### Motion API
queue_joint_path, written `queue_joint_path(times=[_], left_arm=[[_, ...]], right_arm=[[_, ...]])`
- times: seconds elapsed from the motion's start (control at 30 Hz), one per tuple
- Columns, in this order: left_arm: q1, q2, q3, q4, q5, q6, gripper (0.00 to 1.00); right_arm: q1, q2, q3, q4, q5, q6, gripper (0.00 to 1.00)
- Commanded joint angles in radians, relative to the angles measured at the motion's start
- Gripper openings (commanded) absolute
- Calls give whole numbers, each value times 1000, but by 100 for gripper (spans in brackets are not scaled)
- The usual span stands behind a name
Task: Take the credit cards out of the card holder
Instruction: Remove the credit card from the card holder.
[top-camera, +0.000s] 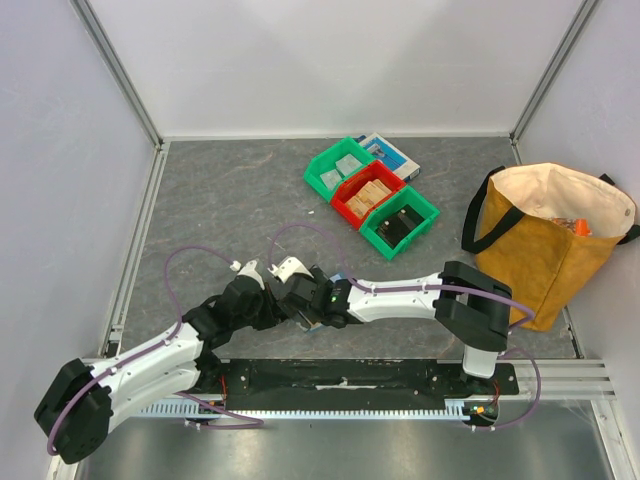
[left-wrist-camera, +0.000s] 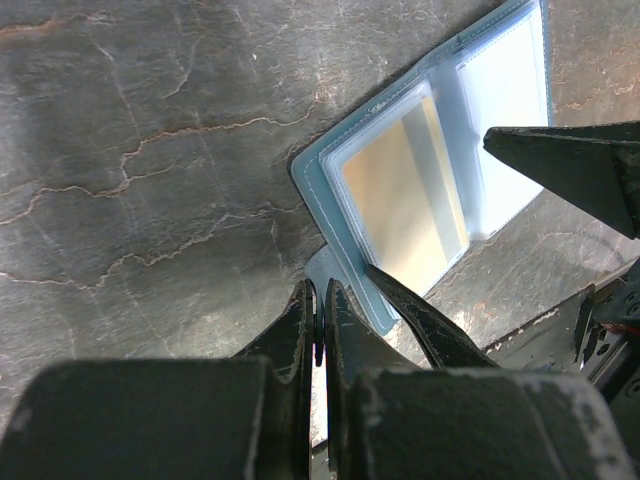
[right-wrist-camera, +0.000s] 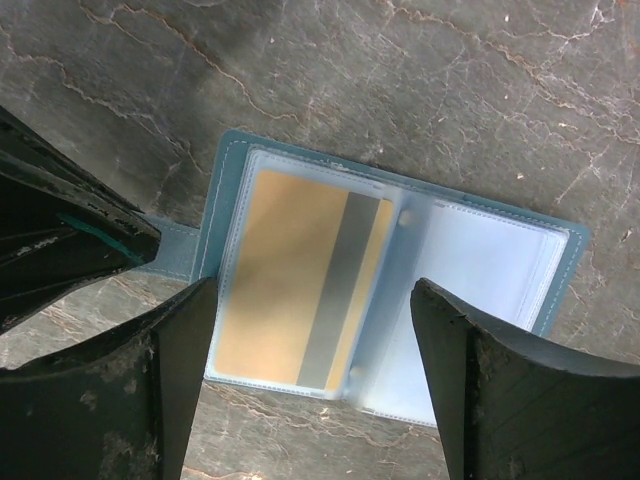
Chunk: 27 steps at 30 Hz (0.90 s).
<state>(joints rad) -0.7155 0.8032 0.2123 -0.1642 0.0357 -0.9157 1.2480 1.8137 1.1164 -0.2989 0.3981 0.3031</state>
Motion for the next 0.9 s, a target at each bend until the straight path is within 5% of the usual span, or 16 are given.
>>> queue_joint_path(times=[0.0, 0.87], left_arm=[[-2, -15, 18, 2, 3, 15, 2], [-2, -42, 30, -69, 18, 51, 2]], right_arm=[[7, 10, 40, 32, -2, 5, 85], [-5, -122, 40, -100, 311, -55, 75]])
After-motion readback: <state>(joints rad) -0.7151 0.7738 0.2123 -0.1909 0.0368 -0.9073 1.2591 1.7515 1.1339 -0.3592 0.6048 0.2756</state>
